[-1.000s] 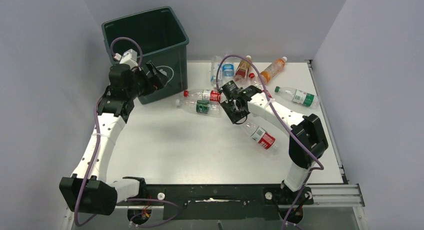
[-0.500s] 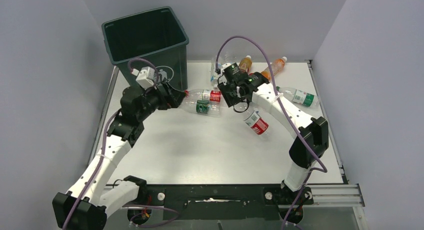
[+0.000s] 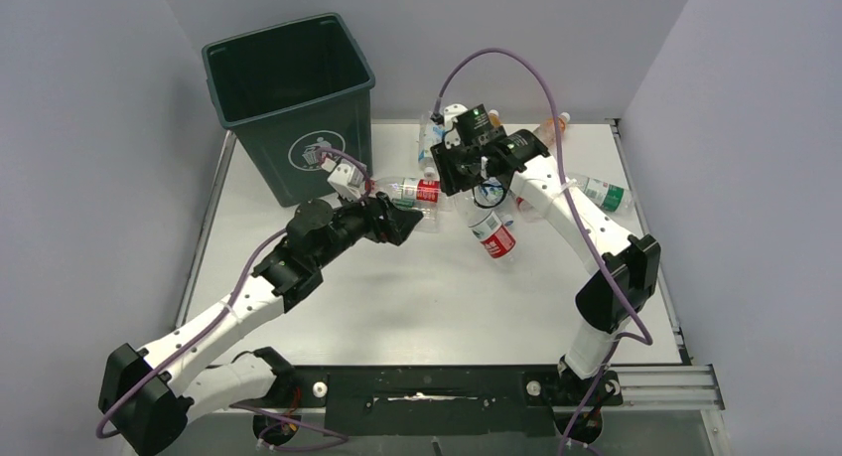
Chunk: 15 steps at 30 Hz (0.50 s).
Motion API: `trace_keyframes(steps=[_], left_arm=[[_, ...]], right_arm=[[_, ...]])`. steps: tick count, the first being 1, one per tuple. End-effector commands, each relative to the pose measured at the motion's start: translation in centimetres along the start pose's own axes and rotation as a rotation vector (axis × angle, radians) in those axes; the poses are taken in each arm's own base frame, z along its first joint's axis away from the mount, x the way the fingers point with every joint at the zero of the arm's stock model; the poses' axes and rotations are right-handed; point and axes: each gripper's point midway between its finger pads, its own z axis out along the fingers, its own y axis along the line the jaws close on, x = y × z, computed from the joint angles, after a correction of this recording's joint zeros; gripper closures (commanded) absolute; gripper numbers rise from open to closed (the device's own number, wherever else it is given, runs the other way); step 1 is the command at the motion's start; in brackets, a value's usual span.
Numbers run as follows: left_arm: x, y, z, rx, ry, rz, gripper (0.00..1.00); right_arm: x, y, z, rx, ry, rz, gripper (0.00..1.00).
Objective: Put the plastic bottles in the bin
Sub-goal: Pick up the plastic bottle at the center of the board, then place the plastic bottle in the trash bin.
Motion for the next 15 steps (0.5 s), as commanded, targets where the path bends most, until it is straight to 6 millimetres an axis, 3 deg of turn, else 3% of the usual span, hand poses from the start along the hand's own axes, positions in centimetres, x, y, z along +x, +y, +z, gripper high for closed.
trace_keyframes(steps=[1,15], left_arm=[[-2.1,-1.4,1.0,0.03,-0.125,0.034,0.14],[1.0,-2.7,3.4,0.027,-0.074,0.071,0.14]], right_arm=[[-4.3,1.2,-3.4,-0.107,-0.188,0.07,0.72],[-6.5,4.5,-6.5,-0.354,-0.355,0.176,0.7]])
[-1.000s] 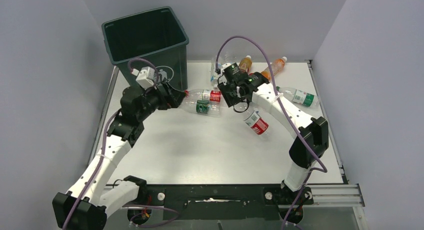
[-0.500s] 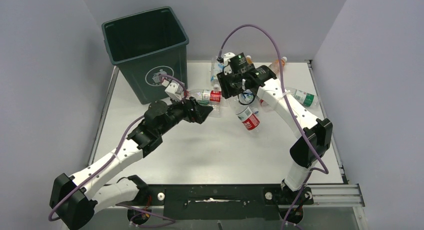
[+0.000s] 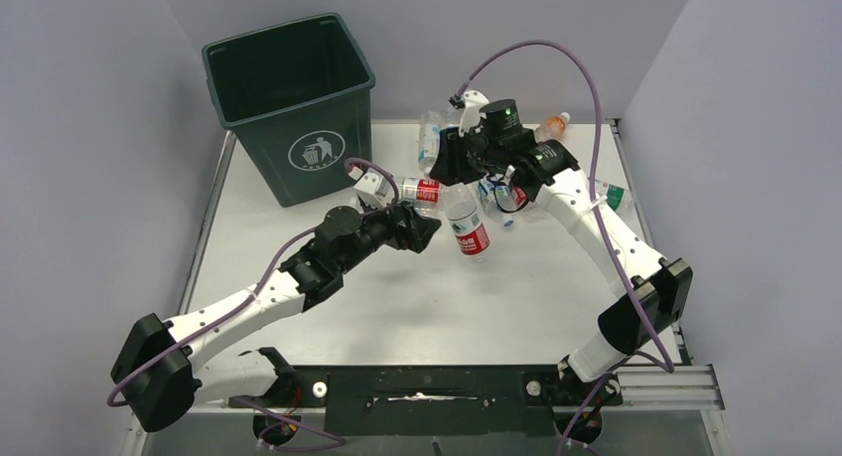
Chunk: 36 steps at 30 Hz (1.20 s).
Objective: Put the plastic bottles in the bin
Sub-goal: Place the plastic bottle in the trash bin.
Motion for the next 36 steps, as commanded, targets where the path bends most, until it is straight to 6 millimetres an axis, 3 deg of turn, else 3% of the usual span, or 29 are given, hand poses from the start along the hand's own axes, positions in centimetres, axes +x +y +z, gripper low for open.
trace_keyframes(steps=[1,12,26,31,36], left_arm=[[-2.4,-1.4,0.7,0.031,-0.091,0.025,0.14],[-1.4,-2.8,1.7,0.069,-0.071,0.041,0.14],[-0.6,-2.4,2.8,0.04,-0.055,0.066,0.15],[-0.8,-2.1,3.1,0.023,-0.059,0.071,0.24],[-0.7,-2.2,3.4,0.021,-0.047,0.075,0.52]], right_arm=[[-3.1,2.8,-1.5,-0.138,-0.133,0.03,0.7],[-3.6,4.7,-1.1,-0.256,-0.164,0.079,0.7],[-4.4,6.9,-1.7,-0.412,-0.192,0.114,0.69],[-4.3,7.4,-2.1,-0.466,-0.195,0.131,0.69],[-3.9,7.5,-2.5,-0.513,-0.202,0.158,0.68]])
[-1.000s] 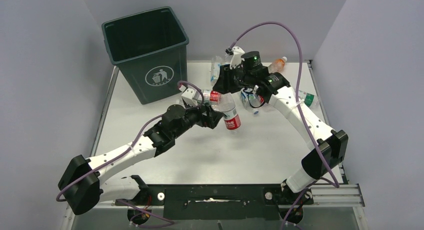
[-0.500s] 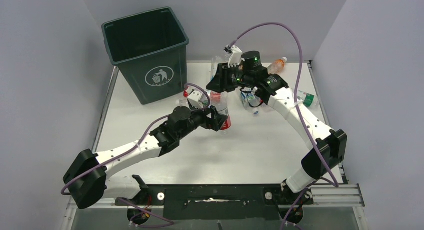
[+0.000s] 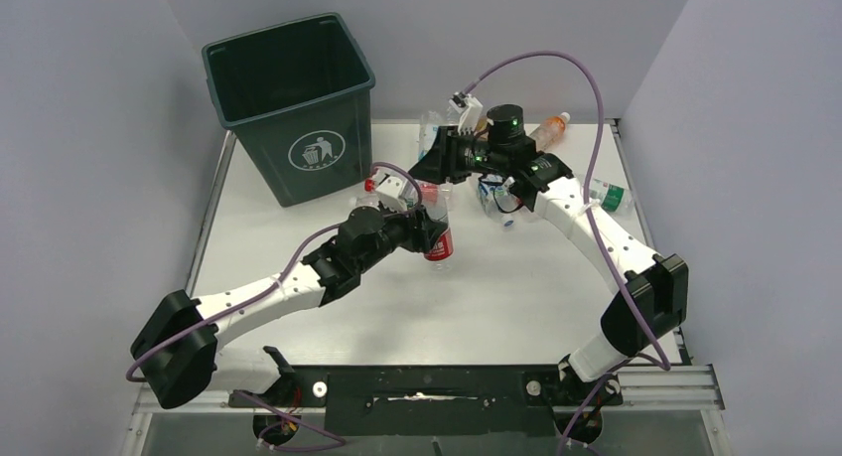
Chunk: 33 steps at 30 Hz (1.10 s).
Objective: Put the plastic bottles in the bin
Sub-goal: Place the plastic bottle in the trash bin.
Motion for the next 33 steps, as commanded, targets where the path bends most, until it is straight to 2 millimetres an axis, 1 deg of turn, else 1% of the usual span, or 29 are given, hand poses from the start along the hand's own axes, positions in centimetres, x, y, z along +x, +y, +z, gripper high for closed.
trace_keyframes(steps=[1,4,5,6,9,11,16,17,23,25,26,29,33], left_arm=[[-4.1,-1.9,0.5,0.041,-0.103,0.009,0.54],[-4.4,-1.8,0.5,0.035,-0.108,0.011,0.55],[-4.5,-1.8,0.4,0.033,-0.109,0.014,0.56],[-4.6,-1.8,0.4,0.027,-0.108,0.017,0.56],[-5.3,-1.5,0.2,0.012,-0.112,0.034,0.56],[-5.8,-1.3,0.0,0.004,-0.116,0.043,0.56],[-7.6,-0.5,-0.6,-0.014,-0.139,0.06,0.56],[-8.1,-0.4,-0.8,-0.018,-0.145,0.064,0.56],[-10.5,0.6,-1.9,-0.027,-0.182,0.077,0.56],[-11.2,1.5,-2.3,-0.025,-0.193,0.06,0.56],[-11.7,2.3,-2.5,-0.034,-0.202,0.05,0.56],[-13.3,3.5,-3.3,-0.052,-0.233,0.045,0.56],[-16.6,4.8,-4.2,-0.087,-0.28,0.059,0.56]], right_arm=[[-2.2,3.5,-2.0,-0.133,-0.087,-0.028,0.68],[-2.1,3.3,-2.3,-0.137,-0.088,-0.019,0.66],[-2.1,3.3,-2.4,-0.135,-0.09,-0.018,0.63],[-2.1,3.1,-2.5,-0.131,-0.093,-0.013,0.58],[-2.2,2.4,-3.2,-0.111,-0.108,0.0,0.32],[-2.4,1.8,-3.8,-0.089,-0.123,0.009,0.2],[-2.5,0.0,-5.3,-0.028,-0.149,0.019,0.0],[-2.5,-0.5,-5.6,-0.007,-0.153,0.019,0.02],[-2.7,-4.3,-7.8,0.093,-0.187,0.051,0.02],[-2.7,-5.6,-8.2,0.115,-0.198,0.065,0.02],[-2.7,-6.1,-8.3,0.125,-0.2,0.066,0.02],[-2.2,-7.5,-7.7,0.143,-0.181,0.069,0.02],[-1.7,-9.1,-6.3,0.145,-0.166,0.061,0.02]])
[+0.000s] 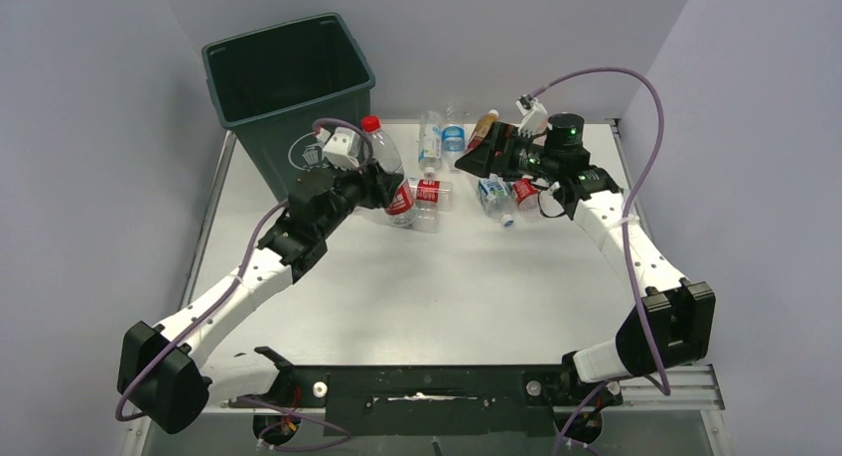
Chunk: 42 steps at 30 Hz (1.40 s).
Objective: Put the plastic bottles in the bin
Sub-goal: Place the plastic bottle in the trash bin.
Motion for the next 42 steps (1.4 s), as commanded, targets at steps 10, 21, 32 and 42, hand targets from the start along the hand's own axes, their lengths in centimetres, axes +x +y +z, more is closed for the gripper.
trace_keyframes(steps=[10,21,32,42], left_arm=[[-16.6,2.3,-1.5,-0.015,-0.284,-0.006,0.56],[-22.4,6.8,-0.7,-0.067,-0.367,0.007,0.55],[-25.5,14.7,-1.5,-0.177,-0.441,-0.049,0.55],[-25.8,17.7,-1.8,-0.196,-0.454,-0.087,0.55]], right_arm=[[1.1,-2.3,6.1,0.01,0.02,-0.149,0.02],[5.3,-1.6,11.8,0.061,0.126,-0.35,0.0],[9.1,-4.4,15.4,0.125,0.256,-0.554,0.01],[12.3,-6.6,17.3,0.159,0.375,-0.659,0.01]])
